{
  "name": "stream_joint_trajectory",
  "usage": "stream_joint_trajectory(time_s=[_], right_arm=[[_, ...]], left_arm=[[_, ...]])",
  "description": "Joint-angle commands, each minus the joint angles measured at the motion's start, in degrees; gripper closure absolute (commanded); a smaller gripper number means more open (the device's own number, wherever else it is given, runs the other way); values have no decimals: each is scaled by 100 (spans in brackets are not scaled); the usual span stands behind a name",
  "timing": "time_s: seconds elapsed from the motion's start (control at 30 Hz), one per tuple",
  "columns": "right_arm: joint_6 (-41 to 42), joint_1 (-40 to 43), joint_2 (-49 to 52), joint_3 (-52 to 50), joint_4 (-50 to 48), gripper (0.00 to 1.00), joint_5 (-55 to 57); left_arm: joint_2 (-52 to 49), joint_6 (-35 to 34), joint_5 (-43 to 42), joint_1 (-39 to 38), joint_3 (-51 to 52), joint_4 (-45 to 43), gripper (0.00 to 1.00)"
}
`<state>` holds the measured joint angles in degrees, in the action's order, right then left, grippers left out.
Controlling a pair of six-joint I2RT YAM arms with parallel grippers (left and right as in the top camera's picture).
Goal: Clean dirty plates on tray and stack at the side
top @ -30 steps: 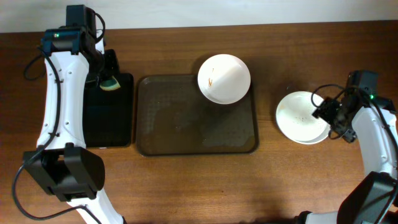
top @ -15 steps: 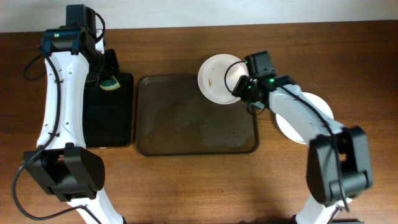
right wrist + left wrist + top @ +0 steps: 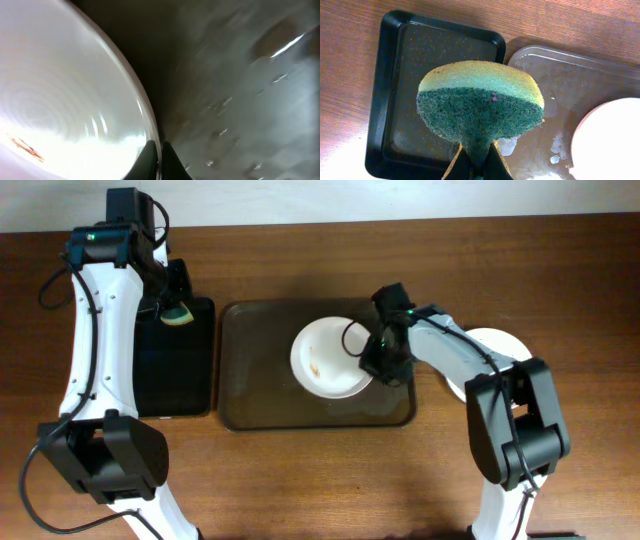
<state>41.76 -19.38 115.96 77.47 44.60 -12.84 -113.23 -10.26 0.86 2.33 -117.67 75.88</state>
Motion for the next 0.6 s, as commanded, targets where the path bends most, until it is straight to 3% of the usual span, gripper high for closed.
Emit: stream_joint_trajectory(time_s=[0.0, 0.13, 0.23, 0.33, 0.5, 0.57], right_arm=[[-236, -485, 103, -129, -50, 96, 52], [-459, -542, 90, 11, -149, 90, 33], [-1056, -531, -50, 673, 238, 66, 186], [-1414, -531, -52, 1073, 450, 52, 634], [-1462, -535, 354, 1049, 354, 54, 898], [-1786, -542, 546, 1049, 223, 67, 848]], left_arm=[[31, 92, 35, 9, -46, -4, 99], [31, 92, 35, 9, -46, -4, 99], [31, 92, 37, 9, -46, -17, 99], [31, 94, 35, 9, -46, 7, 99], [31, 92, -282, -144, 195, 2, 99], [31, 92, -282, -306, 518, -83, 99]])
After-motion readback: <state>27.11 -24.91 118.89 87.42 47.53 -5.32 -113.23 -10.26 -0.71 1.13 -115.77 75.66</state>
